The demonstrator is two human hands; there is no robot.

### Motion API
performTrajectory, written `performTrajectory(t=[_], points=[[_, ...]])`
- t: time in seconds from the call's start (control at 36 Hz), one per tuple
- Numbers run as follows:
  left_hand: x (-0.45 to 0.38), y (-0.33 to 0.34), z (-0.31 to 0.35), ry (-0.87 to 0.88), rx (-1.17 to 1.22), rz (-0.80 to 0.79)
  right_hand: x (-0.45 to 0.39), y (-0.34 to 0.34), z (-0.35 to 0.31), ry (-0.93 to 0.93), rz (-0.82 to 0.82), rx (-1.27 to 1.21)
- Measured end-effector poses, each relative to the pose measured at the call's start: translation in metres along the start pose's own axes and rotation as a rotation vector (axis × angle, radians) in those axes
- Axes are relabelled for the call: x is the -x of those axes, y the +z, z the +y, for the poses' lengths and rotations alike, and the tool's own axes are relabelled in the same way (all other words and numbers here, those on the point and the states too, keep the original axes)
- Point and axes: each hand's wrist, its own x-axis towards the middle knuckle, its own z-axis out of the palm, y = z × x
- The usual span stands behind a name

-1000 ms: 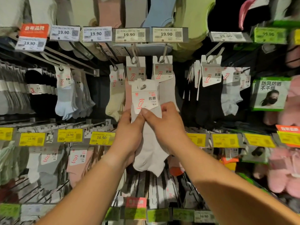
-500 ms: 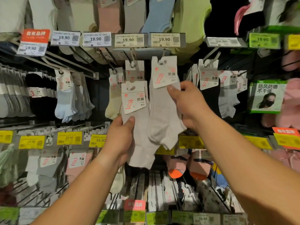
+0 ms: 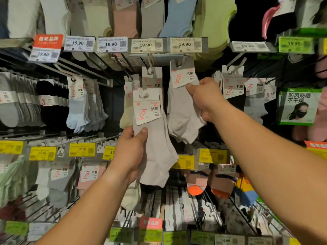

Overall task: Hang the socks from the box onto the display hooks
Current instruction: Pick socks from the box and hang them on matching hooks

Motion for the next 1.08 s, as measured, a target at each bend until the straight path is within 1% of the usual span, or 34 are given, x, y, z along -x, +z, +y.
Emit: performTrajectory(t=[0.06,0.14,0.25,0.31,0.33,0.39,0.44,0.53,0.58,0.69,0.75,0.83,0.89,1.0,1.08], points=[[0.0,-0.001,0.001,0.01,0.005,0.005,-0.007,0.004,0.004,0.009,0.023,0.08],[0.0,0.002,0.003,0.001,0.037,0.003,-0.015,0.01,0.009,0.021,0.051,0.276],[0.003,0.005,0.004,-0.012,0.044,-0.004,-0.02,0.012,0.017,0.033,0.052,0.475],[0.003,0.006,0.004,-0.01,0.04,-0.009,-0.015,0.012,0.017,0.008,0.099,0.572],[0.003,0.006,0.004,-0.008,0.042,-0.008,-0.007,0.011,0.015,-0.034,0.143,0.593],[0.003,0.007,0.005,-0.001,0.048,-0.004,0.017,0.009,0.013,-0.154,0.192,0.494],[0.003,0.008,0.006,0.012,0.076,-0.004,0.05,0.009,0.018,-0.202,0.134,0.326],[0.005,0.015,0.008,0.03,0.126,-0.037,0.096,0.017,0.031,-0.111,-0.057,0.211],[0.008,0.022,0.008,0.036,0.151,-0.055,0.109,0.023,0.043,-0.046,-0.108,0.114],[0.005,0.028,0.006,0.005,0.179,-0.07,0.103,0.025,0.051,-0.025,-0.066,-0.028],[0.001,0.026,0.004,0.001,0.158,-0.03,0.095,0.02,0.053,0.015,-0.062,-0.084],[-0.007,0.021,0.001,0.047,0.103,0.043,0.082,0.008,0.046,0.112,-0.048,-0.187],[-0.01,0.018,0.0,0.074,0.09,0.059,0.071,-0.001,0.037,0.084,-0.042,-0.167],[-0.014,0.012,-0.003,0.111,0.023,0.069,0.053,-0.004,0.015,-0.088,-0.043,-0.08],[-0.014,0.011,-0.003,0.109,0.04,0.064,0.043,-0.002,-0.003,-0.137,-0.028,-0.071]])
